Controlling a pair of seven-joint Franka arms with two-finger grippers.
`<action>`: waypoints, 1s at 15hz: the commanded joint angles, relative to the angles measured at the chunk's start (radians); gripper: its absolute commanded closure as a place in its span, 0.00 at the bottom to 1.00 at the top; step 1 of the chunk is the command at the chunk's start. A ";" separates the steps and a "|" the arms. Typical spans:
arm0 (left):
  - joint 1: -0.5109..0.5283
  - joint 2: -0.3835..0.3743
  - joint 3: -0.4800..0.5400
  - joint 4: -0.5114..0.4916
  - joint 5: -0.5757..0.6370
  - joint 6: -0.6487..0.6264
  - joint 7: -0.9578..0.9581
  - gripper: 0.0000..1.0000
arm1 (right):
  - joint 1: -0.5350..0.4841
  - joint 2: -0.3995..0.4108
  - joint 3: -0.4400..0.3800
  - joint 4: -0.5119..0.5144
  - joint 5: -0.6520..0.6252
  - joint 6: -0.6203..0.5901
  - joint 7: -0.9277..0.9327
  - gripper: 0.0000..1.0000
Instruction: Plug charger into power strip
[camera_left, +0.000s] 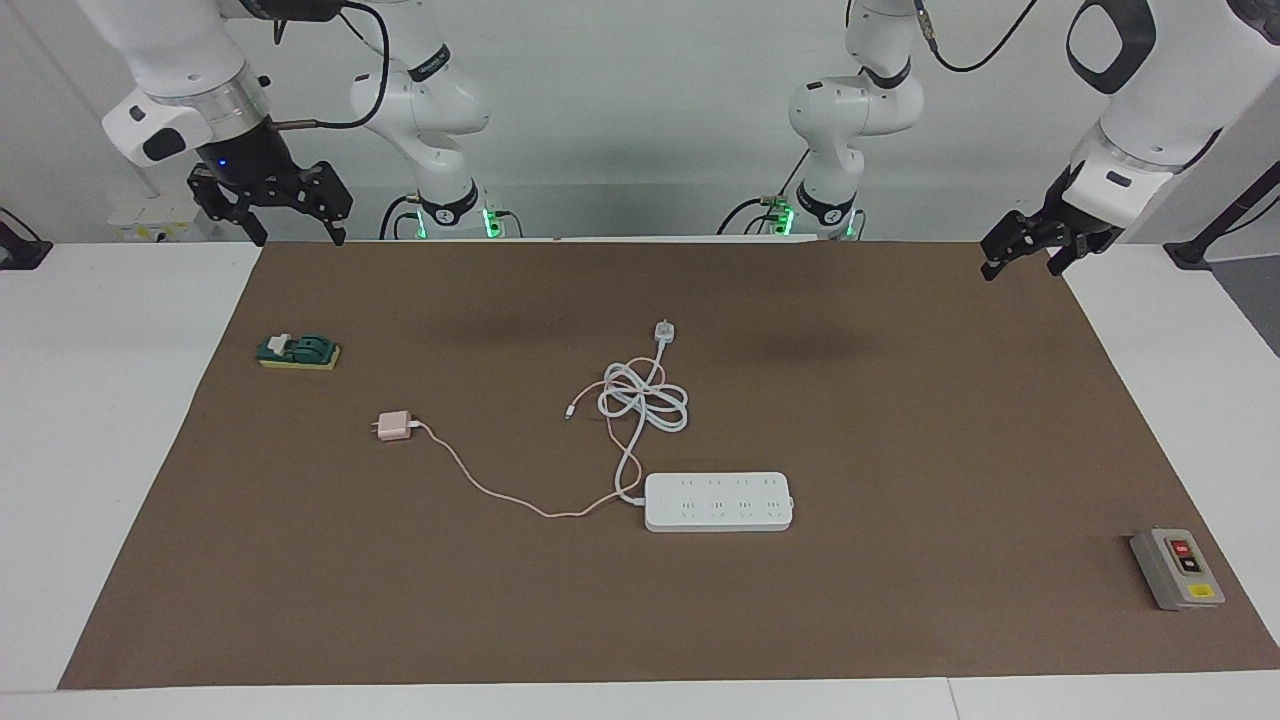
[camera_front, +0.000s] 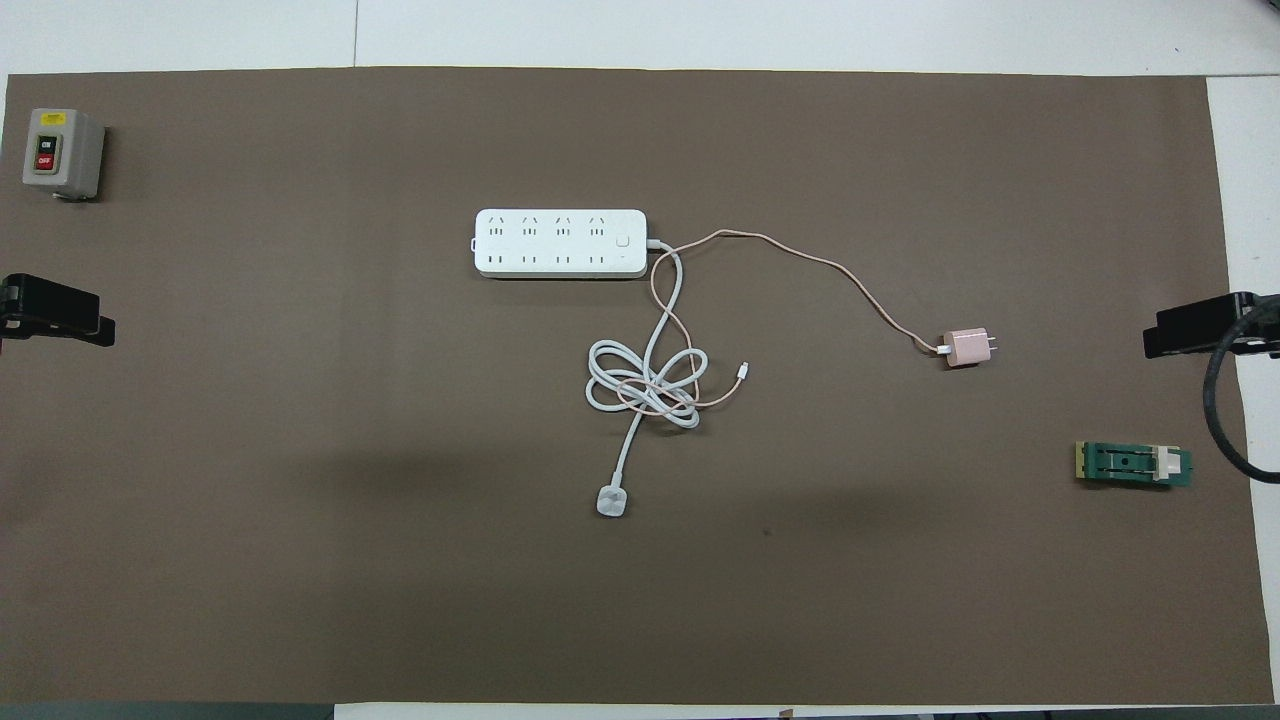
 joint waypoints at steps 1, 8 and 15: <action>-0.008 -0.001 0.010 -0.006 -0.001 0.022 0.013 0.00 | -0.015 -0.017 0.006 -0.015 0.003 -0.006 -0.021 0.00; -0.010 0.009 0.010 -0.005 0.006 0.027 0.019 0.00 | -0.012 -0.018 0.006 -0.017 0.000 0.003 -0.024 0.00; -0.016 0.015 0.010 0.004 0.017 0.056 0.016 0.00 | -0.090 0.015 0.003 -0.057 0.121 0.001 0.197 0.00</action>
